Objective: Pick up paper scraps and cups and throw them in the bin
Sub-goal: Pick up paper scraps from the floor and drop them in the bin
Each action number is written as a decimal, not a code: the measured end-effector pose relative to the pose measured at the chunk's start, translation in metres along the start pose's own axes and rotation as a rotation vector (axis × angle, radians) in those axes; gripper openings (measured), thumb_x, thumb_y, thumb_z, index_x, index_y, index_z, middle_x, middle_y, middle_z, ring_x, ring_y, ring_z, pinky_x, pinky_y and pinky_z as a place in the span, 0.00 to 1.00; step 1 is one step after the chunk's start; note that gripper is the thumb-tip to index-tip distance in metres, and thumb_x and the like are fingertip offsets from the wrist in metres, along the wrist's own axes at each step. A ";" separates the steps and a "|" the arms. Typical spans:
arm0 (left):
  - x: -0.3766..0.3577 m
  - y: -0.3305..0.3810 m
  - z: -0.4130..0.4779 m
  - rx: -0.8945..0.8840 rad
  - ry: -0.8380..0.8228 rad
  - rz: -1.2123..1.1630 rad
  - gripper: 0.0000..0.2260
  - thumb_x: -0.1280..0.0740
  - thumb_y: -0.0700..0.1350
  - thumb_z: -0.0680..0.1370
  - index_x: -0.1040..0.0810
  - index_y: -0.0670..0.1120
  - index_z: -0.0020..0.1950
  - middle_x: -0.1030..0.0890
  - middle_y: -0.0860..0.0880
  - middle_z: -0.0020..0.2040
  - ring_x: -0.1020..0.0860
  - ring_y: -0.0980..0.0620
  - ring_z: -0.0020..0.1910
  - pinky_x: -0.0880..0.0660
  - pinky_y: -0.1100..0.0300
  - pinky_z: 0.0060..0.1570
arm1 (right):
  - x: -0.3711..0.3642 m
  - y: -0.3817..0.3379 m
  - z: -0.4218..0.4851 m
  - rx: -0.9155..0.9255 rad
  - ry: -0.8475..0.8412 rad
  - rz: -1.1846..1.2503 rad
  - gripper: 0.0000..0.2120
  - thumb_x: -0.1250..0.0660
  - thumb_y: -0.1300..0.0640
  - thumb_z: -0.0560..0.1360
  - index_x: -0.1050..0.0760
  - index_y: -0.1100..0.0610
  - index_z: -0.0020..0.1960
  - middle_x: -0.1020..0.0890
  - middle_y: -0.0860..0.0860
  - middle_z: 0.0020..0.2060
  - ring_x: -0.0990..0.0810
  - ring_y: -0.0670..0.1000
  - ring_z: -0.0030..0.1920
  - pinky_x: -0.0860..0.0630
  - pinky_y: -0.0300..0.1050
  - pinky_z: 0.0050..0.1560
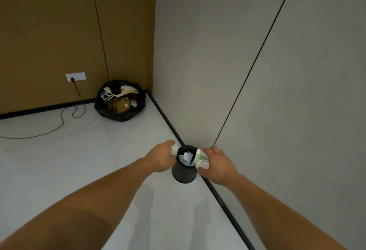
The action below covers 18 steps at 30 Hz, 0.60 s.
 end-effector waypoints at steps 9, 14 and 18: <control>-0.004 -0.007 0.160 0.010 -0.162 0.017 0.28 0.34 0.43 0.77 0.40 0.48 0.75 0.28 0.43 0.67 0.26 0.44 0.60 0.30 0.61 0.52 | -0.016 0.043 0.127 -0.101 -0.047 0.048 0.34 0.33 0.43 0.73 0.38 0.53 0.75 0.30 0.52 0.65 0.30 0.55 0.64 0.31 0.47 0.64; -0.035 -0.014 0.263 0.071 -0.242 0.019 0.27 0.34 0.43 0.77 0.40 0.46 0.75 0.27 0.43 0.67 0.27 0.45 0.63 0.30 0.59 0.59 | -0.050 0.097 0.225 -0.137 -0.156 0.091 0.35 0.33 0.42 0.74 0.39 0.52 0.76 0.31 0.52 0.68 0.32 0.54 0.66 0.32 0.46 0.66; -0.068 -0.029 0.347 0.175 -0.296 0.018 0.26 0.34 0.42 0.77 0.37 0.46 0.74 0.26 0.43 0.66 0.26 0.45 0.62 0.32 0.63 0.54 | -0.090 0.144 0.302 -0.160 -0.250 0.132 0.33 0.33 0.43 0.74 0.38 0.53 0.74 0.31 0.53 0.67 0.32 0.54 0.66 0.30 0.47 0.64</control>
Point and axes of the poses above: each hand's wrist, its own z-axis towards the middle knuckle, its own x-axis out of the back of the hand, y = z × x, the point moved 6 cm from there along z, towards the middle knuckle
